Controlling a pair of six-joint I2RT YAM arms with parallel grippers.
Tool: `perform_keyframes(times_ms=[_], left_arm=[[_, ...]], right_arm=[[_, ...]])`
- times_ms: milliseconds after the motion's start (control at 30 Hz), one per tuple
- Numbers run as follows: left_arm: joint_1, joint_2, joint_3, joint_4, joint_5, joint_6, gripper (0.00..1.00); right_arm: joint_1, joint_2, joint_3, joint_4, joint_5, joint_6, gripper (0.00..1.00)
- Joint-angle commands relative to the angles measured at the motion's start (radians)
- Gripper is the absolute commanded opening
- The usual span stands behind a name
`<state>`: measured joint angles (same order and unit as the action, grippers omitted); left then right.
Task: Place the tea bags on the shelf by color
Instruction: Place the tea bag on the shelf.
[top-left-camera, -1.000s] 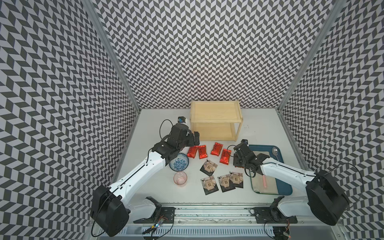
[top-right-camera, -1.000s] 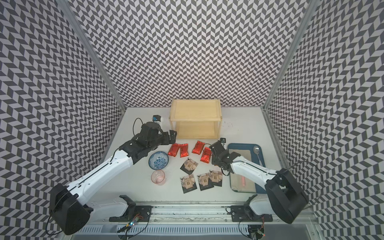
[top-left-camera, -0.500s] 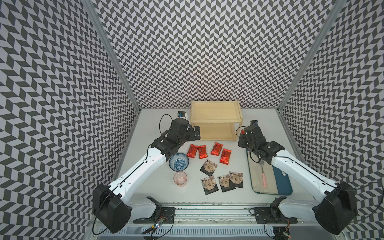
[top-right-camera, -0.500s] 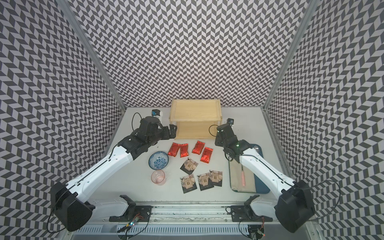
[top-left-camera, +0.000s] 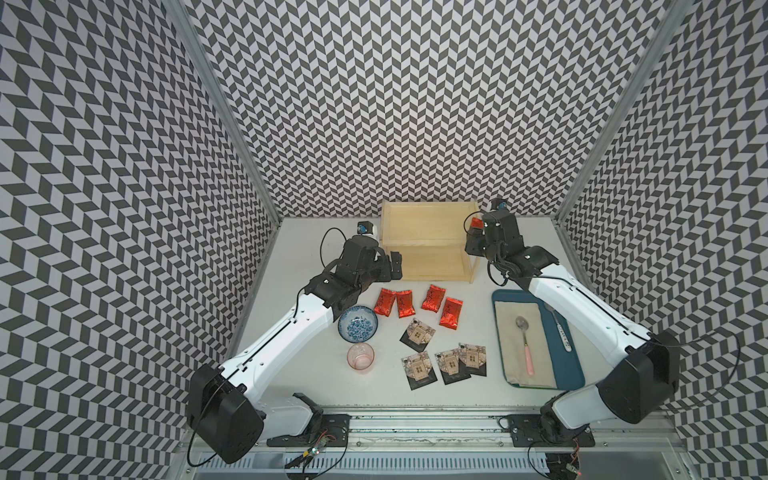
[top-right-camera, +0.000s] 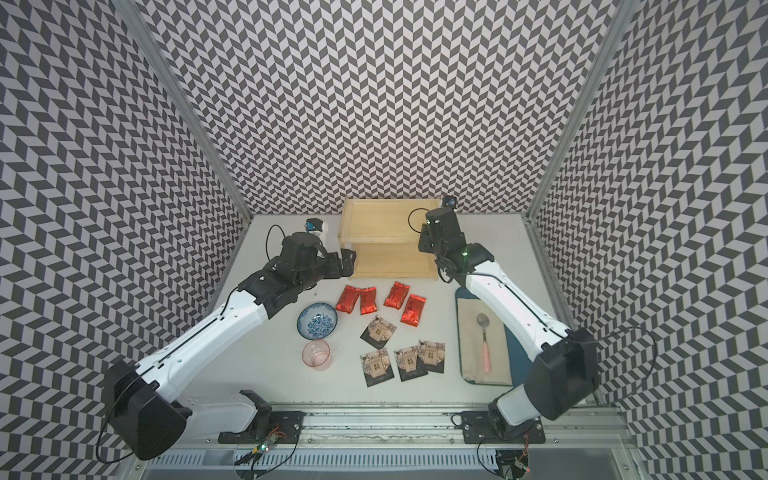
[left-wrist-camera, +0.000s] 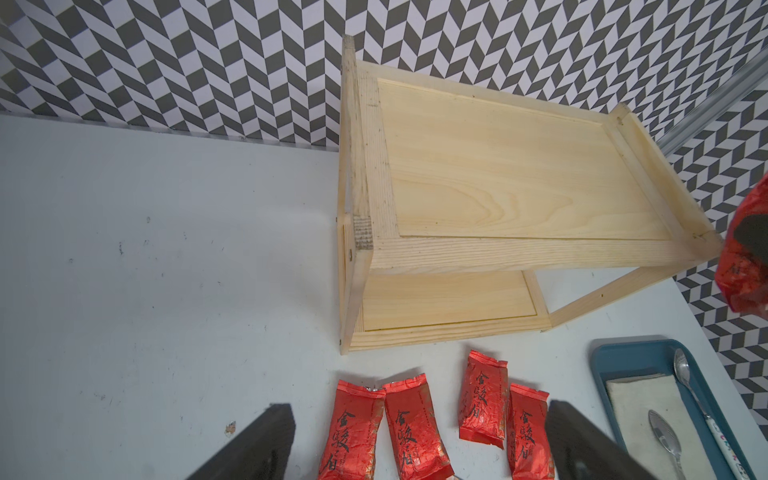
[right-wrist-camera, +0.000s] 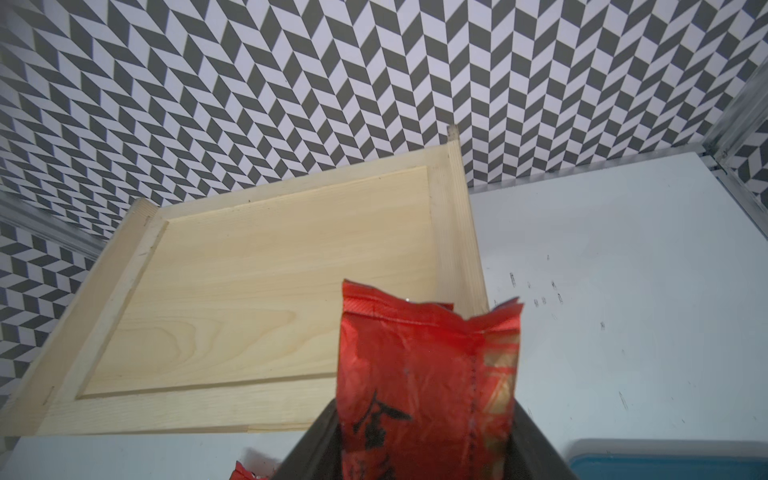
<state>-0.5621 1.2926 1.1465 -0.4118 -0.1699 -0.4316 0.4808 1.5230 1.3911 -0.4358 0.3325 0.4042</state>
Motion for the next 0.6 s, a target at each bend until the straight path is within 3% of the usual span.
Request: perform_keyframes(times_ms=[0, 567], left_arm=[[0.01, 0.001, -0.002, 0.024, 0.001, 0.024, 0.99], [0.01, 0.022, -0.024, 0.027, 0.007, 0.031, 0.99]], right_arm=[[-0.002, 0.056, 0.04, 0.068, 0.004, -0.043, 0.56], [-0.019, 0.23, 0.207, 0.059, 0.092, -0.171, 0.58]])
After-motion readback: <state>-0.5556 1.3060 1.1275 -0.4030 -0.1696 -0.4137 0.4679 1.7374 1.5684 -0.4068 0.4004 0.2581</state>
